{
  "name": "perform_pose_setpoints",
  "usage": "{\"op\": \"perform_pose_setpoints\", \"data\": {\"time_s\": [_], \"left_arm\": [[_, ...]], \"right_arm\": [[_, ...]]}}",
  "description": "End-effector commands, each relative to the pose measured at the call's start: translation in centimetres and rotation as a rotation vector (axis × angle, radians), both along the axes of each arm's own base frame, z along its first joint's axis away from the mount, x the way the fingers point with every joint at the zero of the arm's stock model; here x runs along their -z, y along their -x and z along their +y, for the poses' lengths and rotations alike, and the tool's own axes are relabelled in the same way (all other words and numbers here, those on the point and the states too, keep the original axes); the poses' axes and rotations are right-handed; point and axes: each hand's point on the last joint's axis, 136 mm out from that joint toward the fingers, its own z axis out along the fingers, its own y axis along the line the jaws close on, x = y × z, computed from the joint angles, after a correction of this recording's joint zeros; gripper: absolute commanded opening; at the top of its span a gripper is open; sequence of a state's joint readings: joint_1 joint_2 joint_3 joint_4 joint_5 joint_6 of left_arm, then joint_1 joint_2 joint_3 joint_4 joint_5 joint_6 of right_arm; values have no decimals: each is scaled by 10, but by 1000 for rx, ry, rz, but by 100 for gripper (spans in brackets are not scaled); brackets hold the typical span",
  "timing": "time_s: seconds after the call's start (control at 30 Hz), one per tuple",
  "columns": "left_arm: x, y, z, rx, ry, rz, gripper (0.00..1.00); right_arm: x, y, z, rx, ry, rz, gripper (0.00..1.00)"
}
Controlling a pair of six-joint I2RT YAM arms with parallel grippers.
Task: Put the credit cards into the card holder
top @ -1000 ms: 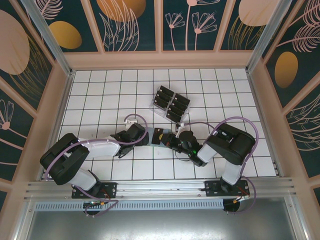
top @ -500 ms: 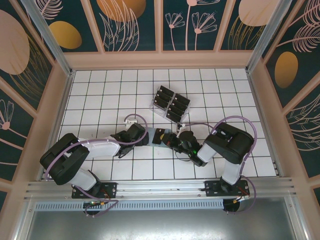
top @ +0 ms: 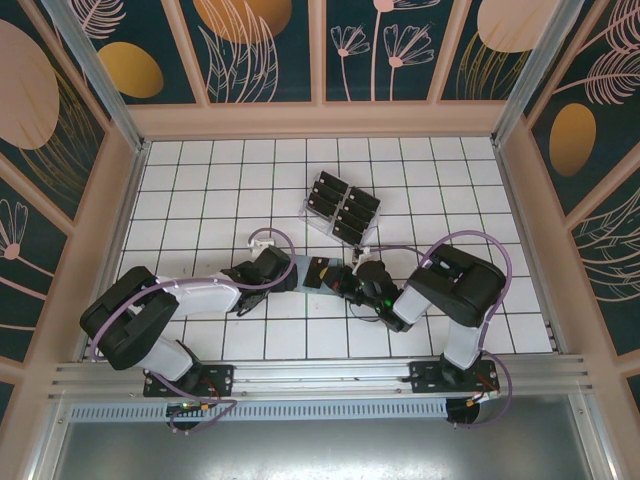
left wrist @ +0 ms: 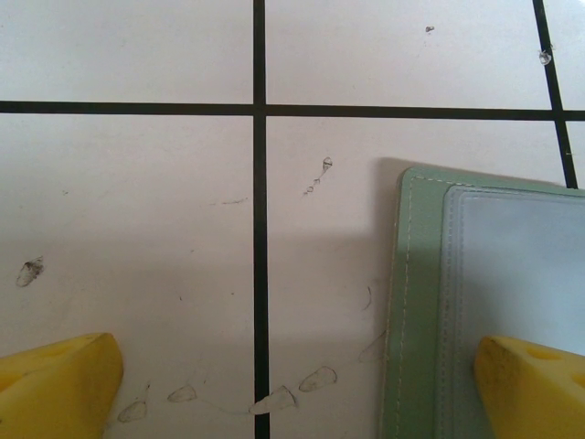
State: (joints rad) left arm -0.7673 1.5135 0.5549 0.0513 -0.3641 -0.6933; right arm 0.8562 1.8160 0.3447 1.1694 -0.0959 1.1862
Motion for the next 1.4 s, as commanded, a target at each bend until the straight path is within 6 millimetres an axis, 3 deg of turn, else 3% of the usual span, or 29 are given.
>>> {"op": "perform_pose_setpoints", "data": {"time_s": [0.0,0.87,1.37], "left_arm": [[32,27,20,0,-78,120,98],[34,29,22,-11,-75,120,99],[36,30,22,-12,-66,122,98]], "right_arm": [[10,-1,-1,17,16,34,0],[17,12,3,-25,-13,111,0],[20,9,13,-48,-17,128,0]]}}
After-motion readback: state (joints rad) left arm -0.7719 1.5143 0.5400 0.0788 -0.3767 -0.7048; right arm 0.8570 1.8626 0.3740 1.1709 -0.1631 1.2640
